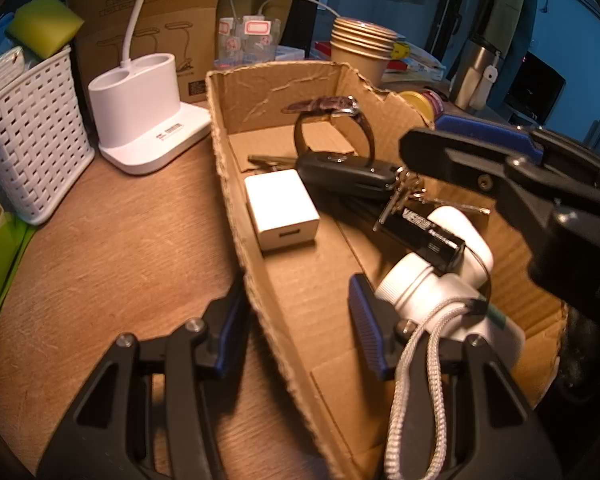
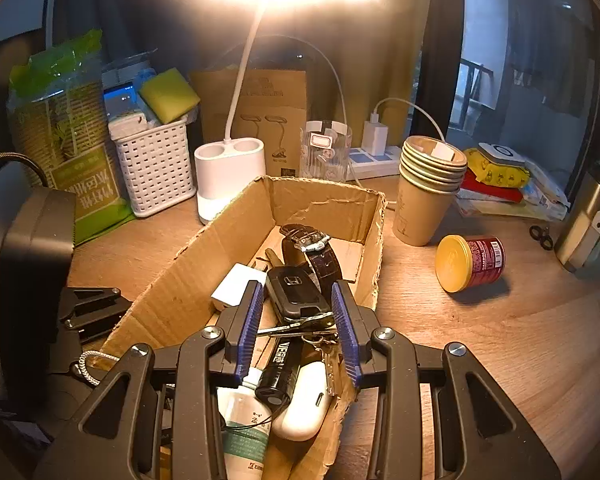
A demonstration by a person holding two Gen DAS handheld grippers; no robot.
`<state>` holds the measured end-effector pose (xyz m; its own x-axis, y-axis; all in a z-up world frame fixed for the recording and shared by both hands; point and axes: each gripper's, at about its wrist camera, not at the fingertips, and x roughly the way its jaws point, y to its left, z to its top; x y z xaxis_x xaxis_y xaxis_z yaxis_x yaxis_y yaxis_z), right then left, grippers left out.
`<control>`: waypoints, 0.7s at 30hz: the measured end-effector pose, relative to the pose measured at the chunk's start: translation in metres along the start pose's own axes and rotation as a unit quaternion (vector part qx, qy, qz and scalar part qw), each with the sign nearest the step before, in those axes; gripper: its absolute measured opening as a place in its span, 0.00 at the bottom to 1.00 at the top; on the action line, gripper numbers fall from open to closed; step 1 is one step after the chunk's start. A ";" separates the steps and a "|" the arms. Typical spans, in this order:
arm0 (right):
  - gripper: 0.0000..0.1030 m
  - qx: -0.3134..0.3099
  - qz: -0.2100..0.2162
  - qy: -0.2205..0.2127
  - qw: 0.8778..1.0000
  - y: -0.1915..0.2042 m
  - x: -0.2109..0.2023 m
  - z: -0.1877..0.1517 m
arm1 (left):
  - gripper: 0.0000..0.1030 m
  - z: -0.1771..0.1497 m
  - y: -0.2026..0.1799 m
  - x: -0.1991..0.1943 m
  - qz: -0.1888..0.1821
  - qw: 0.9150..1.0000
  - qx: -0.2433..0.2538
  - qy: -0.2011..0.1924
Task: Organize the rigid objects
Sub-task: 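Carry the car keys into the box and open the right gripper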
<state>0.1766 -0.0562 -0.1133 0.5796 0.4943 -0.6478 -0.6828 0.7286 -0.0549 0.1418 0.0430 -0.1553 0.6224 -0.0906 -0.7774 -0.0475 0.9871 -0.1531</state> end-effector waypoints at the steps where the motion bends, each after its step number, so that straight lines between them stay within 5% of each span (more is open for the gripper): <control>1: 0.37 0.001 0.001 -0.001 1.000 -0.001 -0.001 0.000 | 0.50 0.000 0.000 0.000 0.000 1.000 0.000 0.000; 21: 0.39 0.056 -0.034 -0.027 0.997 -0.052 -0.028 0.001 | 0.50 0.000 0.000 0.000 0.000 1.000 0.000 0.000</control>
<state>0.1967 -0.1074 -0.0912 0.6478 0.4656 -0.6030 -0.5892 0.8080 -0.0091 0.1418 0.0430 -0.1553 0.6225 -0.0906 -0.7774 -0.0475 0.9871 -0.1530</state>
